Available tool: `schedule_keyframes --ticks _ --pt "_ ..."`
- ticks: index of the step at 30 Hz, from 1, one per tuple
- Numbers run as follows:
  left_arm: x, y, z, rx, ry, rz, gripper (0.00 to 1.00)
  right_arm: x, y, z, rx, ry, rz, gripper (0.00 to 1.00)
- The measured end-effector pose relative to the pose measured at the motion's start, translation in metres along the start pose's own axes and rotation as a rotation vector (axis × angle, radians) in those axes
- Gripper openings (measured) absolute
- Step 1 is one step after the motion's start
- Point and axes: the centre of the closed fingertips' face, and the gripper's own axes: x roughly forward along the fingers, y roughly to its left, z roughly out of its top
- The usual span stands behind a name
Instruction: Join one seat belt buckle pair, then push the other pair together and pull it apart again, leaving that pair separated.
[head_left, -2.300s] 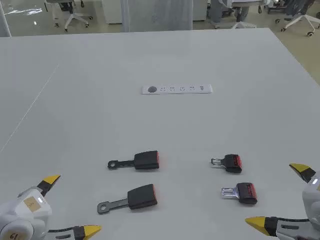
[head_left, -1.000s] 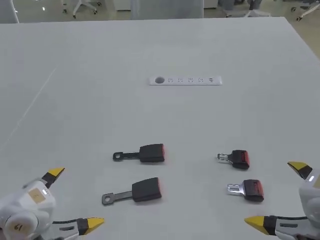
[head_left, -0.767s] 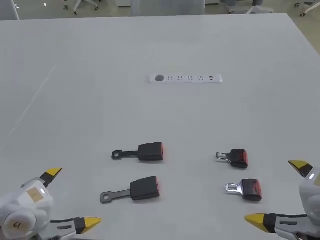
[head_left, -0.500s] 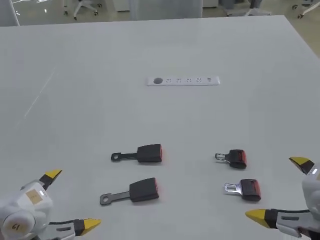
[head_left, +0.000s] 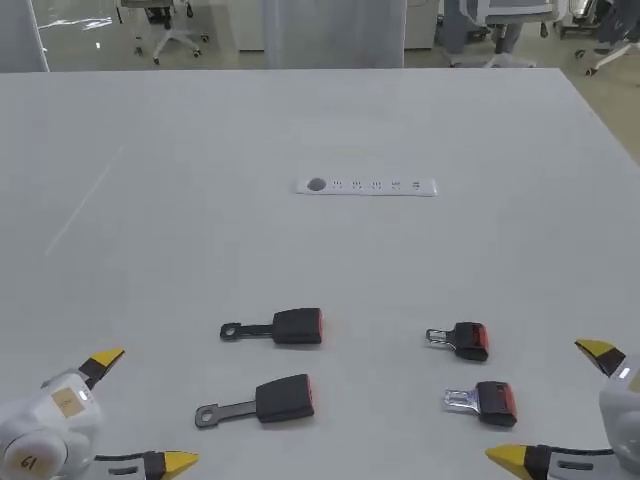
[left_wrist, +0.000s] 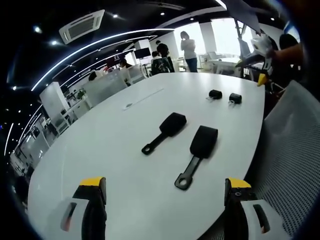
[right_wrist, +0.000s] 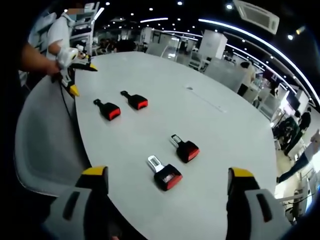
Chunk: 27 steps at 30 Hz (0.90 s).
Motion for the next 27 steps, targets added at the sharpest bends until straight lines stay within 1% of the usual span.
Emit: schedule_keyframes --ticks 4,10,14,18,19,21,23,24,25,27 --pt "0.001 -0.001 0.0 -0.01 0.0 -0.007 1.0 -0.001 -0.001 -0.001 -0.002 0.004 -0.004 1.0" --pt "0.002 -0.006 -0.003 -0.009 0.009 -0.033 1.0 0.0 -0.001 -0.001 0.012 0.009 -0.012 0.99" --pt "0.002 -0.008 -0.004 -0.009 0.016 -0.044 0.99 0.002 0.003 0.0 0.002 0.014 -0.005 0.98" --pt "0.001 -0.008 -0.004 -0.007 0.02 -0.042 0.98 0.002 0.003 0.0 -0.006 0.017 0.001 0.96" --pt "0.001 -0.008 -0.005 -0.003 0.022 -0.042 0.98 0.001 0.003 0.0 -0.007 0.017 0.001 0.95" --pt "0.001 -0.009 -0.008 0.045 0.046 -0.044 0.98 0.001 0.004 0.001 -0.018 0.02 0.004 0.94" --pt "0.001 -0.011 -0.009 0.047 0.046 -0.055 0.99 0.001 0.004 0.0 -0.031 0.026 0.008 0.93" --pt "0.001 -0.01 -0.005 0.067 0.032 -0.051 0.99 0.001 0.003 0.0 -0.038 0.027 0.01 0.93" --pt "0.0 -0.009 -0.004 0.071 0.029 -0.045 0.99 0.001 0.003 0.0 -0.039 0.027 0.01 0.93" --pt "0.0 -0.01 -0.005 0.06 0.034 -0.055 0.99 0.0 0.002 0.004 -0.039 0.02 0.019 0.92"
